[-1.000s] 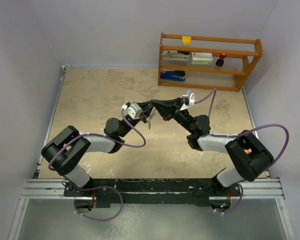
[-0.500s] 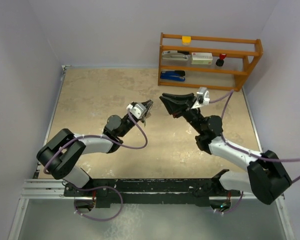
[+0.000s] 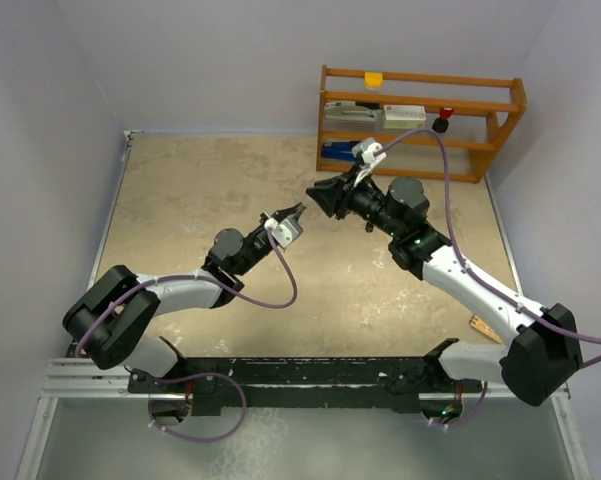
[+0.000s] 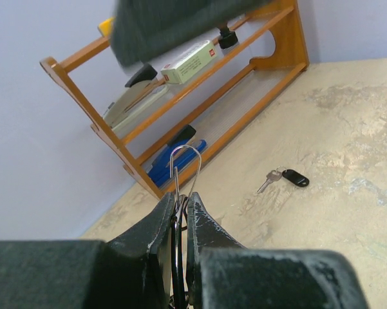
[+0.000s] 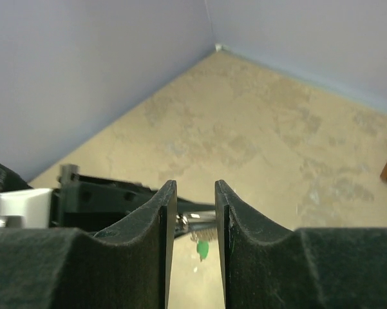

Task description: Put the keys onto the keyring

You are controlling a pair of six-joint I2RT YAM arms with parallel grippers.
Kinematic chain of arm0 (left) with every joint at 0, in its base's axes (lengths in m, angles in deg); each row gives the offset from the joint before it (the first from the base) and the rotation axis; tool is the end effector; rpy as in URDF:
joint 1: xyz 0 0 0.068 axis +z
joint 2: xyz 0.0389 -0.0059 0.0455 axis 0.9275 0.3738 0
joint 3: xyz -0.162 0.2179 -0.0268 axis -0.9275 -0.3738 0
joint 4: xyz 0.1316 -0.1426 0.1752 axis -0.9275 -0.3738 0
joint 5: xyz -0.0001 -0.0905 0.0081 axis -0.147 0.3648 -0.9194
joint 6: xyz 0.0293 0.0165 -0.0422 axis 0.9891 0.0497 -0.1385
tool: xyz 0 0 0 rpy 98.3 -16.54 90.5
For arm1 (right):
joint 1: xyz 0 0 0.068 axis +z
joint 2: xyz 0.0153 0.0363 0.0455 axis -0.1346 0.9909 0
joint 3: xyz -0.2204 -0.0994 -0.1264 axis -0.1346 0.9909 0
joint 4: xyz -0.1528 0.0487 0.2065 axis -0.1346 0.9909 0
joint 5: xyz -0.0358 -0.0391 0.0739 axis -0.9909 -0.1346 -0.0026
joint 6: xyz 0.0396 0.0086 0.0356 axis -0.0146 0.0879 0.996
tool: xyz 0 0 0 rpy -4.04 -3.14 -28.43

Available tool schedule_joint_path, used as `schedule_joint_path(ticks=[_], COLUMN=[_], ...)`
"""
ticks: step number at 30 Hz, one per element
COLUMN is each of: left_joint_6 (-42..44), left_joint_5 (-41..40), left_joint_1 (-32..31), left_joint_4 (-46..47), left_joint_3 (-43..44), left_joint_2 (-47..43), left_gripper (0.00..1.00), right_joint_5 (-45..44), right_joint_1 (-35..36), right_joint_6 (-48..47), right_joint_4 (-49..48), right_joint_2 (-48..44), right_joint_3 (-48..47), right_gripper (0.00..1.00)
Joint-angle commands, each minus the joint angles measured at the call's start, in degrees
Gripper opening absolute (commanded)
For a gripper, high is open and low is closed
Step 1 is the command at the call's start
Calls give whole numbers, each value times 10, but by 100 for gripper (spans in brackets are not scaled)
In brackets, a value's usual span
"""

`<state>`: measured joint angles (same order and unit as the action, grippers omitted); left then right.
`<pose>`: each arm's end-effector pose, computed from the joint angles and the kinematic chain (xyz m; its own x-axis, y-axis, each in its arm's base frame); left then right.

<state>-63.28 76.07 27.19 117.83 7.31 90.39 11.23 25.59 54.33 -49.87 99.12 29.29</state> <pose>0.2225 -0.1982 0.2392 0.4122 0.1270 -0.9022 0.6283 0.6775 0.3824 0.2366 0.1676 0.3694 -0.0750 0.3067 -0.9488 -0.7724 0.5840 0.2498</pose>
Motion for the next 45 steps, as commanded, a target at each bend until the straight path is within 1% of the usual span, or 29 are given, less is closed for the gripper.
schedule_joint_path(ticks=[1, 9, 23, 25, 27, 33, 35, 42, 45], left_joint_6=[63, 77, 84, 85, 85, 85, 86, 80, 76], left_joint_5=[29, 47, 38, 39, 40, 40, 40, 41, 42], left_joint_1=[-5, -9, -10, -9, -10, -9, -9, -9, -10], left_joint_4=[-1, -34, -41, -41, -41, -42, -43, -43, -33], left_joint_3=[8, 28, 35, 36, 37, 38, 39, 37, 32], left_joint_2=[-26, -26, -26, -26, -26, -28, -29, -34, -37], left_gripper=[0, 0, 0, 0, 0, 0, 0, 0, 0], right_joint_5=[22, 51, 80, 81, 83, 84, 84, 74, 70], right_joint_1=[-1, -1, -1, 0, -1, -1, 0, -1, -1], right_joint_6=[-22, -26, -24, -24, -24, -24, -24, -25, -26], right_joint_4=[80, 84, 102, 102, 103, 104, 103, 98, 94], right_joint_2=[5, 7, 11, 12, 15, 23, 25, 22, 18], right_joint_3=[-22, -6, 11, 11, 11, 10, 9, 10, 11], right_gripper=[33, 33, 30, 29, 26, 25, 22, 5, 0])
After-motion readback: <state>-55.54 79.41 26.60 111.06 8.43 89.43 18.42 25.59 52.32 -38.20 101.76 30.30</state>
